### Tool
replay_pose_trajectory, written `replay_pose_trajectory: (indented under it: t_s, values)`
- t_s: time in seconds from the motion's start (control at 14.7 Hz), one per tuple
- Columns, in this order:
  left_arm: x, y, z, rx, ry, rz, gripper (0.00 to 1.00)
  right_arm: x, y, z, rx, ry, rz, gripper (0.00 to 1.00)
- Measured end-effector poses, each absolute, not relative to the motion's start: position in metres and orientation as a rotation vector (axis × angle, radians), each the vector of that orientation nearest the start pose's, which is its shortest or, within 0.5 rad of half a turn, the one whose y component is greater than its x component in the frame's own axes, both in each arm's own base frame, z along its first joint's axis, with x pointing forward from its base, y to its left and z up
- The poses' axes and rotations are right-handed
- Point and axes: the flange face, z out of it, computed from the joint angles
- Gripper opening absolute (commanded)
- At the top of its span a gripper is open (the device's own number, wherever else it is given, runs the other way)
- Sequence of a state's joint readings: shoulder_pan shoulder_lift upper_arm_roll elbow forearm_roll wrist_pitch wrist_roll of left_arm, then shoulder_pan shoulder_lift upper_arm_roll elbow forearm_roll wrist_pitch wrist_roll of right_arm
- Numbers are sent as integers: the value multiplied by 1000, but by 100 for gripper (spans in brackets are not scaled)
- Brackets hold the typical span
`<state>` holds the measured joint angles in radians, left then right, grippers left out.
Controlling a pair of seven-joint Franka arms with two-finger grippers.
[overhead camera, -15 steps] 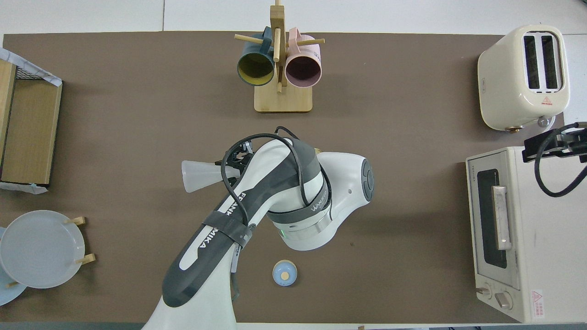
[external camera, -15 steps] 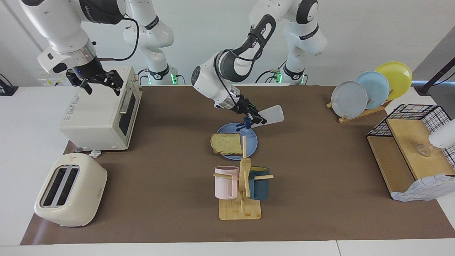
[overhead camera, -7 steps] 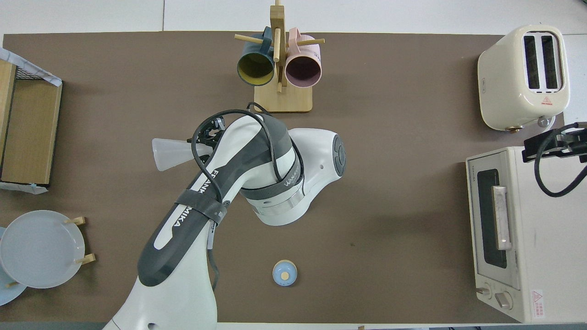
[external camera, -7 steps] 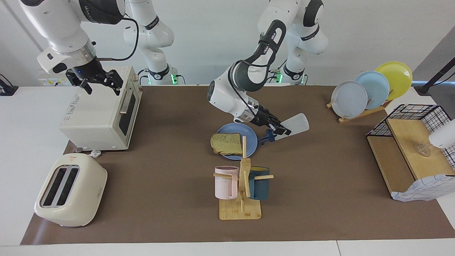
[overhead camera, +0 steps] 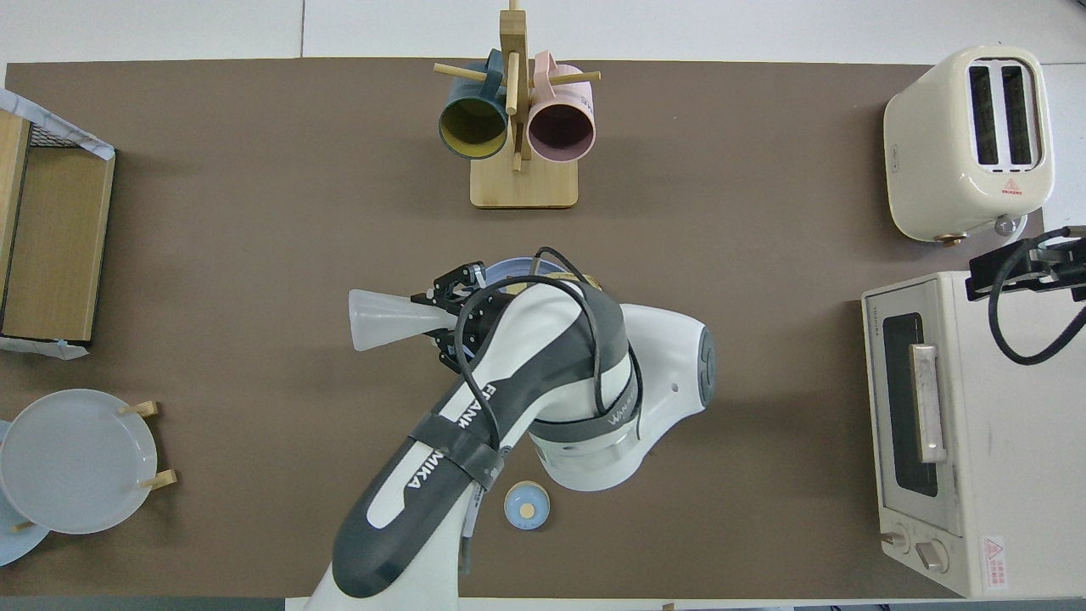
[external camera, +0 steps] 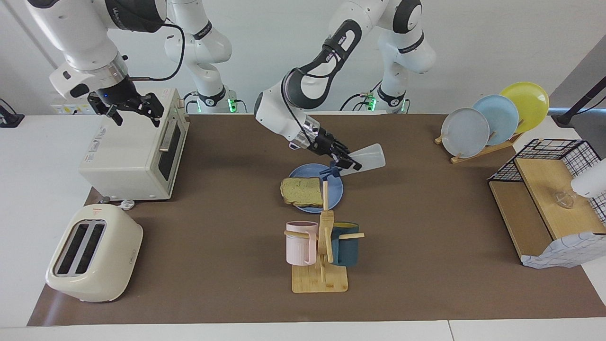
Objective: Put bread on plate and add seasoning
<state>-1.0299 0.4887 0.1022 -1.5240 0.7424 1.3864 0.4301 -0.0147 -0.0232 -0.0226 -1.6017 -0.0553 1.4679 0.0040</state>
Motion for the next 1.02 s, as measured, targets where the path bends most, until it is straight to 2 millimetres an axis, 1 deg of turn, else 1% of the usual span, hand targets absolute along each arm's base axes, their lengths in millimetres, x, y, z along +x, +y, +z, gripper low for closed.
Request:
replay_pose_trajectory:
  t_s: [0.14, 0.2, 0.27, 0.41, 0.55, 0.61, 0.89, 0.96, 1.02]
  values:
    - [406, -477, 379, -1598, 1484, 455, 13, 535, -26, 614, -3189, 70, 178, 100]
    - [398, -483, 379, -1587, 1492, 454, 13, 535, -26, 614, -3189, 70, 178, 100]
    - [395, -485, 380, -1582, 1494, 455, 13, 535, -26, 614, -3189, 70, 178, 100]
    - [399, -481, 380, -1589, 1483, 460, 13, 535, -26, 614, -3189, 70, 178, 100]
    - [414, -469, 381, -1612, 1460, 471, 13, 535, -26, 614, -3189, 70, 178, 100]
    - [427, -459, 381, -1633, 1445, 475, 13, 535, -26, 614, -3189, 70, 178, 100]
    - [497, -399, 382, -1728, 1365, 472, 13, 535, -26, 614, -3189, 70, 178, 100]
    - [510, -385, 382, -1745, 1347, 471, 13, 535, -26, 614, -3189, 70, 178, 100]
    - [518, -377, 382, -1757, 1337, 469, 13, 535, -26, 614, -3189, 70, 178, 100]
